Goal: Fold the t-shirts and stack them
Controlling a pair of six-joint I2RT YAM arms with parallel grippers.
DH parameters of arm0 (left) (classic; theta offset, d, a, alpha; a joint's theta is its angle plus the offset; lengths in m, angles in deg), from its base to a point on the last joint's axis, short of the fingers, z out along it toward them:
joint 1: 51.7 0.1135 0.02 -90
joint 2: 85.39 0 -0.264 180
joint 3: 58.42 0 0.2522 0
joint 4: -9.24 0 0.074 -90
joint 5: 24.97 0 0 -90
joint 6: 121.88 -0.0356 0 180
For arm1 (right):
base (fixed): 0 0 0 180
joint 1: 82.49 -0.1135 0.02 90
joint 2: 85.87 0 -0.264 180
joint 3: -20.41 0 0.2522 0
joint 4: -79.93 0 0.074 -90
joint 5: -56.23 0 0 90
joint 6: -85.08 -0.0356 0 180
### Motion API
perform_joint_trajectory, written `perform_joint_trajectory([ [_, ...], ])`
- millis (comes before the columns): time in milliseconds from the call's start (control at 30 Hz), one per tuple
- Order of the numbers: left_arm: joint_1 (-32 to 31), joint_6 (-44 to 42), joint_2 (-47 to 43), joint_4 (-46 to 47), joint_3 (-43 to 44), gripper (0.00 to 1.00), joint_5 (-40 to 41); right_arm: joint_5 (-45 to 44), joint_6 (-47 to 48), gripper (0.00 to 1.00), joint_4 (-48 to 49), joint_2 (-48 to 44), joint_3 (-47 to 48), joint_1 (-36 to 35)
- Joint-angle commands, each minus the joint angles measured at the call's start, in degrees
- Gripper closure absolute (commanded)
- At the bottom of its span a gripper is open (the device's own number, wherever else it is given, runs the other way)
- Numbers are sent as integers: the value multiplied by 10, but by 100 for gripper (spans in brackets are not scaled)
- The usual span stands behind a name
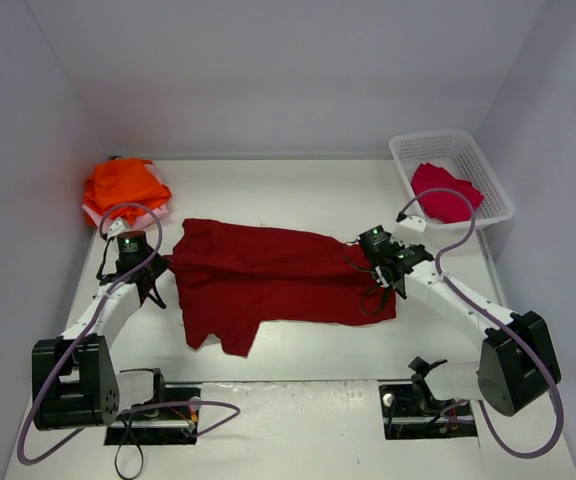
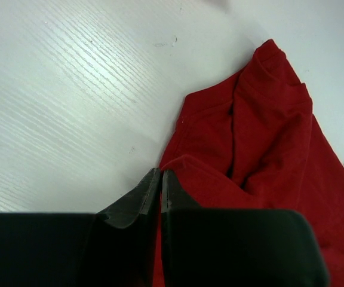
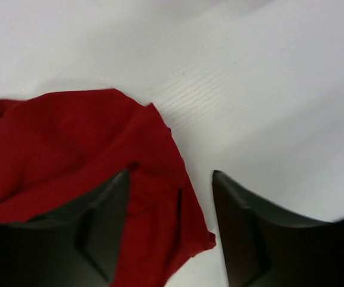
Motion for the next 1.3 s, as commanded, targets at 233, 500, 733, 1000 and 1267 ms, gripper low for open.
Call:
perform_joint_trajectory([
  [233, 8, 23, -23, 21, 35, 100, 11, 23, -16, 10, -10, -56, -15, 2],
  [500, 8, 39, -17, 26, 35, 100, -1, -6, -39, 11, -8, -23, -2, 8],
  [733, 8, 37, -19, 35, 30, 100, -13, -1, -6, 13, 51, 77, 52, 25],
  [1000, 8, 27, -43, 26, 35, 34, -25, 11, 60, 15, 87, 164, 146, 53],
  [1267, 7, 48, -27, 60, 35, 32, -56, 68, 104, 16, 135, 197, 148, 110],
])
